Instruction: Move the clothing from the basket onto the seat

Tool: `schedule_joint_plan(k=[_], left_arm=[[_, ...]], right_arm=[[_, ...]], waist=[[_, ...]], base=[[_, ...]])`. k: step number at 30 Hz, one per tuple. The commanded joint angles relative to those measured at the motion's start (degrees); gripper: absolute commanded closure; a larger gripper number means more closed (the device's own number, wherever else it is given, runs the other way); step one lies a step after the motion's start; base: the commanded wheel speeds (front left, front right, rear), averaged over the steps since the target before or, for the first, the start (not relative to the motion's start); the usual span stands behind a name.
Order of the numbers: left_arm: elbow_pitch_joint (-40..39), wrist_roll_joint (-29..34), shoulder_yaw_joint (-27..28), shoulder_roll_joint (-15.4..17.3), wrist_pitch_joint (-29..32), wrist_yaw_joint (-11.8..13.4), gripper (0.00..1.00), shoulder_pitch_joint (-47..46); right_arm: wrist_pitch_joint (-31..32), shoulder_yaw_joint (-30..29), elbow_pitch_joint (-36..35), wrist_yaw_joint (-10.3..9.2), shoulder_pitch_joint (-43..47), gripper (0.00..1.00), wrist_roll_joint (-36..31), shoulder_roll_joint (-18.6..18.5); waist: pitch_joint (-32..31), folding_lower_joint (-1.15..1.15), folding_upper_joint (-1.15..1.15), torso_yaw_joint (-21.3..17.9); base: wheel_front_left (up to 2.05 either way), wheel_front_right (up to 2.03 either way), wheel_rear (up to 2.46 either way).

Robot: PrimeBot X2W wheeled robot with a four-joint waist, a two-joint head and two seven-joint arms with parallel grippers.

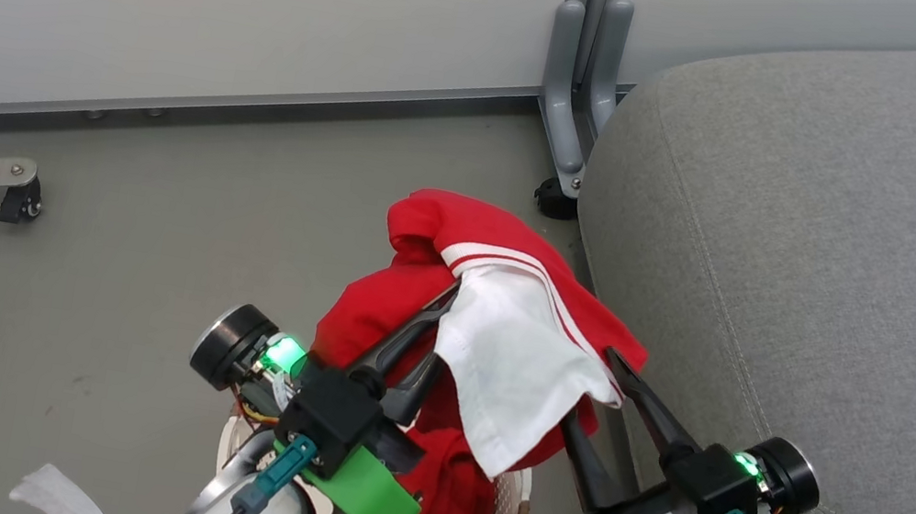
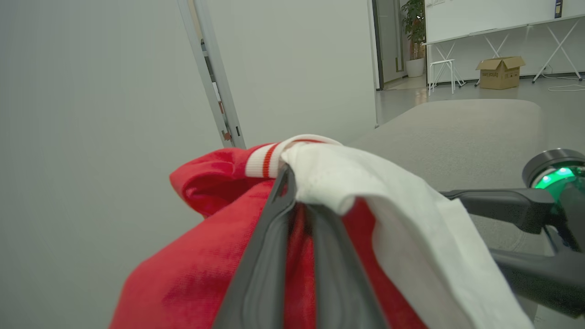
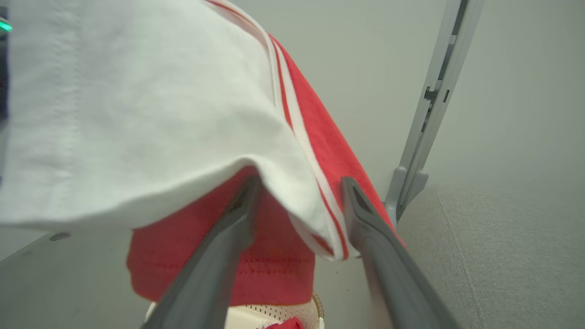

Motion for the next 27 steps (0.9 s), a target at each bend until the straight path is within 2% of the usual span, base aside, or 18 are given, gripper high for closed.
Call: schedule_joint_plan(k=[1, 17, 20, 22, 23, 24, 27], left_arm=[[0.0, -0.7, 0.0, 0.2, 0.0, -0.3, 1.00, -0.2], [1.4, -1.2, -0.3, 0.5, 0.1, 0.5, 0.98, -1.0], [1.5, -1.5, -0.3, 0.5, 0.1, 0.6, 0.79, -1.1], [1.7, -1.6, -0.4, 0.6, 0.1, 0.7, 0.58, -1.2], [1.7, -1.7, -0.3, 0.7, 0.1, 0.8, 0.13, -1.3], [1.7, -1.7, -0.2, 0.7, 0.1, 0.9, 0.00, -1.4], [1.7, -1.7, 0.1, 0.9, 0.1, 1.4, 0.00, -1.5]], right_arm=[[-0.2, 0.1, 0.4, -0.01, -0.1, 1.00, 0.6, -0.1], [-0.2, 1.2, 1.3, -0.01, -0.8, 1.00, 2.3, -0.1], [-0.2, 1.4, 1.2, -0.02, -1.0, 1.00, 2.2, -0.4], [-0.2, 1.5, 1.1, -0.01, -1.0, 1.00, 2.4, -0.6], [-0.2, 1.6, 1.0, -0.01, -1.0, 1.00, 2.5, -0.6], [-0.2, 1.6, 1.0, -0.01, -1.1, 1.00, 2.5, -0.6], [-0.2, 1.8, 0.9, -0.01, -1.3, 1.00, 2.8, -0.5]], waist=[[0.1, 0.00, 0.00, 0.0], [0.5, 0.00, 0.00, 0.1], [0.6, 0.00, 0.00, 0.1], [0.7, 0.00, 0.00, 0.1], [0.7, 0.00, 0.00, 0.1], [0.8, 0.00, 0.00, 0.1], [1.0, 0.00, 0.00, 0.1]], base=[[0.00, 0.00, 0.00], [0.00, 0.00, 0.00], [0.00, 0.00, 0.00], [0.00, 0.00, 0.00], [0.00, 0.00, 0.00], [0.00, 0.00, 0.00], [0.00, 0.00, 0.00]])
